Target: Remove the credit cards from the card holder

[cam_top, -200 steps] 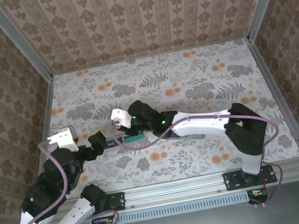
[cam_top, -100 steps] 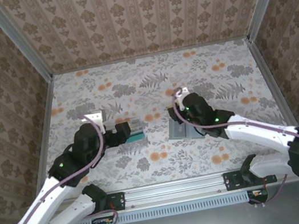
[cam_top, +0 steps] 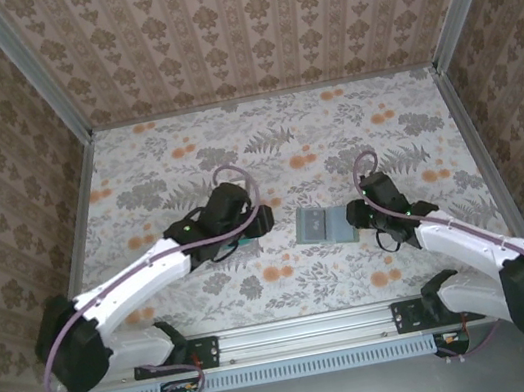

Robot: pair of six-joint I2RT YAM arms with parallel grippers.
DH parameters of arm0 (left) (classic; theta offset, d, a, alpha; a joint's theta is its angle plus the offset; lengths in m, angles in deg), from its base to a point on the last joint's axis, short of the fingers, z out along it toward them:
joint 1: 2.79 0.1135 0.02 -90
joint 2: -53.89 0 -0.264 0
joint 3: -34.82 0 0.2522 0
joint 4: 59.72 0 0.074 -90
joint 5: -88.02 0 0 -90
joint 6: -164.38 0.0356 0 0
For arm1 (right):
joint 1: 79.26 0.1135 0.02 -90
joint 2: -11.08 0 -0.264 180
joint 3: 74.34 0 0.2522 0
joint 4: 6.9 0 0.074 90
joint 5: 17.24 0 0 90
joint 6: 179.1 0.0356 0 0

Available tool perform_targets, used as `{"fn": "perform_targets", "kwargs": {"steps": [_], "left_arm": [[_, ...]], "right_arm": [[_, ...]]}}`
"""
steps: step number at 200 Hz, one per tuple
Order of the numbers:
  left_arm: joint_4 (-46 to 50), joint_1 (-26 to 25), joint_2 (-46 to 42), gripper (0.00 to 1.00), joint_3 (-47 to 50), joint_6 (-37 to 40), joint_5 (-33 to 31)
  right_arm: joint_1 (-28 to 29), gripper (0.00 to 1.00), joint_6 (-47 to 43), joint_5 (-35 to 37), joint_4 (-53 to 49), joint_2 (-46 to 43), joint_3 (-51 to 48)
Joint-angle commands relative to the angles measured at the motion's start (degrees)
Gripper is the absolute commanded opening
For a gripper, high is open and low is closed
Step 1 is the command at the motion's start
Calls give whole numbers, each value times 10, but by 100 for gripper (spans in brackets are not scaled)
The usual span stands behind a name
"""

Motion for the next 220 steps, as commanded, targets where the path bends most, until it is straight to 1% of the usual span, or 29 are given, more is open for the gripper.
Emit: {"fn": "perform_targets", "kwargs": {"steps": [1, 15, 46, 64, 99, 133, 146, 175, 220], "left_arm": [[-53, -15, 50, 43, -36, -13, 29], [-73, -24, 91, 42, -46, -18, 43], [-124, -32, 173, 38, -67, -33, 100], [-147, -36, 219, 28, -84, -37, 136], [-145, -41, 275, 27, -113, -41, 159], [-127, -41, 307, 26, -127, -41, 157], [-114, -41, 309, 23, -130, -39, 145], [-85, -41, 309, 23, -134, -32, 120], [-65, -36, 332, 22, -146, -21, 118]], "right_arm": [[-8, 36, 21, -45, 1, 24, -2], [-12, 37, 24, -45, 5, 41, 0], [-15, 36, 24, -51, 8, 68, 2], [-17, 34, 25, -54, 10, 79, 2], [-17, 28, 23, -61, 11, 89, 4], [-17, 27, 21, -64, 10, 95, 6], [-17, 27, 22, -64, 9, 96, 7], [-17, 27, 23, -62, 7, 96, 8], [-17, 27, 23, -62, 5, 101, 10]]}}
